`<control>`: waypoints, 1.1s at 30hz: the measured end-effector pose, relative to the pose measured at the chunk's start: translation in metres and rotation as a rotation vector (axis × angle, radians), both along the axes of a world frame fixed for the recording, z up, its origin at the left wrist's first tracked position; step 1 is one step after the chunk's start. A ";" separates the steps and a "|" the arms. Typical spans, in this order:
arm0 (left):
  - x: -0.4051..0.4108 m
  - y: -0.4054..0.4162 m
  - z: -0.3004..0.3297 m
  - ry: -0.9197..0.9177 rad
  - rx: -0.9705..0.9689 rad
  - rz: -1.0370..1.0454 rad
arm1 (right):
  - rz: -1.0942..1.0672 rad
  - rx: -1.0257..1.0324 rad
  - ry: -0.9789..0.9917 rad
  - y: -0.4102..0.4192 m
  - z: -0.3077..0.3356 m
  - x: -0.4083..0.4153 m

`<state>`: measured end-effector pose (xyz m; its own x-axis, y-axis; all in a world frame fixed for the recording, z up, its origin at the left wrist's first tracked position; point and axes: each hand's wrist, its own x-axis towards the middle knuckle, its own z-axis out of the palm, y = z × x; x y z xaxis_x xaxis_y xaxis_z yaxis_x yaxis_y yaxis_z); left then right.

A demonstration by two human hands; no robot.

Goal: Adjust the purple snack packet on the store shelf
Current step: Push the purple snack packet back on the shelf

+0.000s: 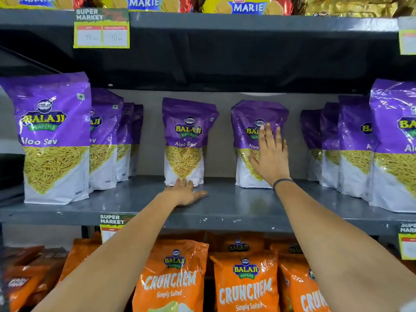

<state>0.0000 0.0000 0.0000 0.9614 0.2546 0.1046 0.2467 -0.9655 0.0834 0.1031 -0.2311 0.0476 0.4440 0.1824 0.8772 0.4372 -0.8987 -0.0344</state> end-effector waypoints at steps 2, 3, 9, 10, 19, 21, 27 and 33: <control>0.000 0.000 -0.001 0.034 -0.034 0.003 | -0.016 0.006 0.104 0.005 -0.001 0.008; 0.001 0.001 -0.002 0.039 -0.025 0.000 | -0.037 -0.002 0.145 0.007 -0.002 0.014; -0.001 -0.001 -0.003 0.032 -0.001 -0.041 | -0.044 0.072 0.304 0.023 -0.013 0.033; -0.001 -0.001 -0.004 0.033 -0.008 -0.031 | -0.051 0.086 0.320 0.025 -0.015 0.033; 0.002 0.001 -0.005 0.035 -0.004 -0.009 | -0.052 0.193 0.412 0.028 -0.016 0.047; 0.001 0.001 -0.005 0.030 -0.007 -0.011 | -0.051 0.190 0.397 0.027 -0.016 0.049; -0.001 -0.001 -0.004 0.023 -0.009 -0.010 | -0.045 0.206 0.392 0.028 -0.017 0.049; -0.002 -0.002 -0.003 0.016 -0.015 -0.006 | -0.035 0.204 0.402 0.024 -0.016 0.041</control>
<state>-0.0024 -0.0025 -0.0027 0.9643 0.2506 0.0850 0.2427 -0.9656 0.0940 0.1437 -0.2070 0.0316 0.7596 0.0024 0.6504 0.3222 -0.8701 -0.3731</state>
